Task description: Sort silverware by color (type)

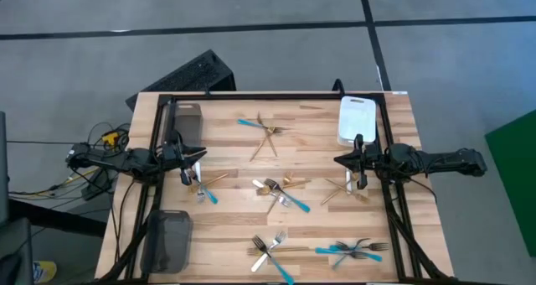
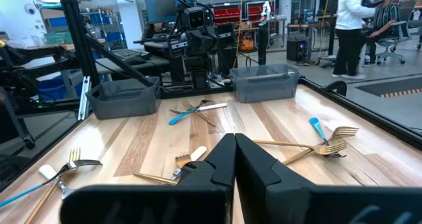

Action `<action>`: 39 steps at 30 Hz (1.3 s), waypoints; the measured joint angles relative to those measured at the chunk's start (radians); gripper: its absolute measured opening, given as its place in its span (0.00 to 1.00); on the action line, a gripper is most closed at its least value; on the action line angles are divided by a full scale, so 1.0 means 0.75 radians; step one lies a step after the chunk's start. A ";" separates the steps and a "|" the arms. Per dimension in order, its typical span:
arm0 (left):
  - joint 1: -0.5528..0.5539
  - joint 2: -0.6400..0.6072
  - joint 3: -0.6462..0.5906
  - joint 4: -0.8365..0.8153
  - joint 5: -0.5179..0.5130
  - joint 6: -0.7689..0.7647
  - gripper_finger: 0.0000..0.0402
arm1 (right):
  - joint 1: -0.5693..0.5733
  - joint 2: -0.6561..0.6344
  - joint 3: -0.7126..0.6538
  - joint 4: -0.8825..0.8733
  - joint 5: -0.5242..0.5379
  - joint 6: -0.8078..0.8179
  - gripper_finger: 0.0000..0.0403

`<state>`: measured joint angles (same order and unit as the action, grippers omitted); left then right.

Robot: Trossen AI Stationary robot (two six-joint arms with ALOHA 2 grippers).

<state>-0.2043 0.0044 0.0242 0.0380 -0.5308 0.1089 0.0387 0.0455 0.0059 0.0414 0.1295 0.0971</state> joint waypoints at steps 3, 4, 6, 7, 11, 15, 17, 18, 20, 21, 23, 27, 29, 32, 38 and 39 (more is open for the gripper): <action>0.000 0.000 0.000 0.000 0.000 0.000 0.11 | 0.000 0.000 0.001 0.000 0.000 0.000 0.07; 0.000 0.001 0.000 0.000 0.000 0.000 0.11 | 0.000 0.000 0.000 0.000 0.000 0.000 0.07; 0.000 0.000 0.001 0.000 0.000 0.000 0.11 | -0.001 0.000 0.000 0.001 0.000 -0.001 0.07; 0.000 0.001 0.001 0.000 0.000 0.000 0.11 | -0.003 0.000 0.000 0.001 0.001 -0.001 0.07; 0.000 0.000 0.000 0.000 0.000 0.000 0.11 | -0.003 0.000 0.000 0.015 0.001 -0.086 0.07; 0.000 0.000 0.001 0.001 0.001 0.000 0.11 | -0.003 0.000 0.001 0.064 0.001 -0.121 0.07; 0.000 0.001 0.001 0.002 0.000 0.000 0.11 | -0.003 0.000 0.001 0.084 0.000 -0.112 0.07; 0.000 0.001 0.000 0.002 0.000 0.001 0.11 | 0.000 0.000 0.001 0.077 -0.002 -0.092 0.07; 0.000 0.001 0.001 0.002 0.000 0.002 0.11 | 0.001 0.001 0.001 0.060 -0.033 -0.054 0.07; 0.000 0.000 0.000 0.002 0.000 -0.001 0.11 | 0.001 0.001 0.001 0.060 -0.054 -0.021 0.07; 0.000 0.001 0.000 0.003 0.000 -0.024 0.11 | 0.001 0.006 0.001 0.078 -0.082 0.047 0.07; 0.000 0.001 0.000 0.017 -0.003 -0.022 0.11 | 0.001 0.034 0.001 0.167 -0.086 0.194 0.07; 0.000 0.001 0.001 0.023 -0.028 0.015 0.11 | 0.001 0.048 0.001 0.185 -0.086 0.218 0.07; 0.001 0.001 0.000 0.043 -0.039 0.053 0.11 | 0.001 0.080 0.001 0.185 -0.086 0.222 0.07; 0.002 0.001 0.000 0.057 -0.057 0.094 0.11 | 0.000 0.171 0.001 0.205 -0.062 0.244 0.07; 0.004 0.001 0.000 0.057 -0.074 0.095 0.11 | 0.000 0.182 0.001 0.205 -0.040 0.241 0.07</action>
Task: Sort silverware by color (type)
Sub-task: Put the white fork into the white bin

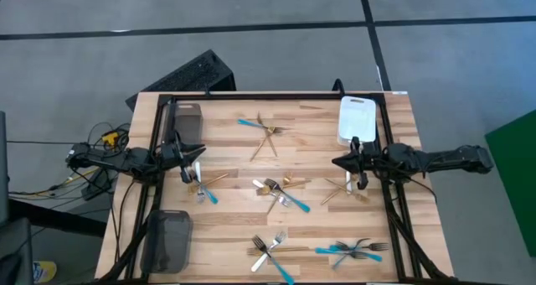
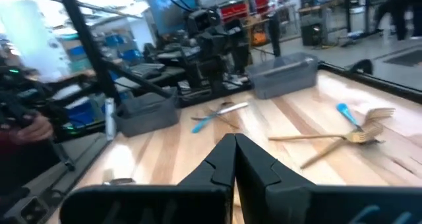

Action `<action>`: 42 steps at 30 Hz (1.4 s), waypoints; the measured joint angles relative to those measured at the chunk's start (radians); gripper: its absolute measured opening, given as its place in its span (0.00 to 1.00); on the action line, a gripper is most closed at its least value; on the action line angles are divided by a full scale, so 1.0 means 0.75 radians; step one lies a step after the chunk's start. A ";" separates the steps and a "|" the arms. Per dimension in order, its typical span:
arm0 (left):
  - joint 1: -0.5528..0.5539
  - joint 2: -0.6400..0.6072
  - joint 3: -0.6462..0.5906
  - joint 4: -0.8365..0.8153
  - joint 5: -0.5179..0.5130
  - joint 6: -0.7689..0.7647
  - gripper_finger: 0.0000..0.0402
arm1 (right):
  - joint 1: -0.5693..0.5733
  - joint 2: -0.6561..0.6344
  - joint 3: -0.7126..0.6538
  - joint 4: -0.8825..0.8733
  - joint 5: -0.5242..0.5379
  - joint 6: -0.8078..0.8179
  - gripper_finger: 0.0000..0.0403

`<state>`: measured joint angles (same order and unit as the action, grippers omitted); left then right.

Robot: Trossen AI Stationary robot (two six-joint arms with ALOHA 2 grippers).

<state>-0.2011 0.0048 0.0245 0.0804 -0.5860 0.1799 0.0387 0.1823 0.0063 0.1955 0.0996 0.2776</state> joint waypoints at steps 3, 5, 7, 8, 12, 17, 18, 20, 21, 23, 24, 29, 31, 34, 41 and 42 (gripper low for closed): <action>0.028 0.000 0.000 0.013 -0.110 0.043 0.11 | -0.009 0.029 0.000 0.050 0.131 -0.193 0.07; 0.056 0.000 0.000 0.035 -0.192 0.053 0.11 | -0.026 0.062 0.000 0.092 0.198 -0.300 0.07; 0.091 0.000 0.000 0.055 -0.238 0.032 0.11 | -0.056 0.101 0.000 0.156 0.221 -0.332 0.07; 0.110 0.000 0.000 0.062 -0.240 0.022 0.11 | -0.077 0.119 0.000 0.196 0.221 -0.329 0.07; 0.180 0.004 -0.006 0.059 -0.171 -0.025 0.11 | -0.172 0.214 0.000 0.306 0.224 -0.072 0.07; 0.242 0.017 -0.018 0.022 0.026 -0.079 0.11 | -0.239 0.368 0.000 0.311 0.221 0.251 0.09; 0.250 0.022 -0.018 0.019 0.065 -0.093 0.11 | -0.236 0.405 0.000 0.308 0.220 0.288 0.10; 0.259 0.039 -0.019 0.025 0.163 -0.129 0.11 | -0.224 0.481 0.000 0.303 0.221 0.298 0.13; 0.262 0.050 -0.019 0.026 0.200 -0.142 0.11 | -0.222 0.516 0.000 0.286 0.235 0.276 0.14; 0.268 0.076 -0.019 0.031 0.242 -0.188 0.11 | -0.218 0.586 0.000 0.274 0.307 0.273 0.16; 0.269 0.091 -0.019 0.040 0.255 -0.215 0.11 | -0.220 0.620 0.002 0.272 0.339 0.284 0.17; 0.269 0.174 -0.020 0.048 0.231 -0.262 0.11 | -0.221 0.744 0.071 0.267 0.440 0.296 0.19; 0.269 0.213 -0.020 0.058 0.207 -0.262 0.11 | -0.221 0.778 0.098 0.262 0.476 0.295 0.19; 0.269 0.263 -0.020 0.099 0.197 -0.261 0.11 | -0.221 0.823 0.157 0.204 0.503 0.293 0.19; 0.269 0.328 -0.021 0.158 0.186 -0.349 0.11 | -0.217 0.862 0.437 -0.501 0.493 0.383 0.19; 0.269 0.328 -0.021 0.157 0.176 -0.363 0.11 | -0.215 0.872 0.489 -0.634 0.487 0.413 0.19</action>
<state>0.0010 0.2508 0.0086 0.1982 -0.4539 -0.0921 -0.1223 0.8364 0.3727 -0.2800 0.4648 0.5875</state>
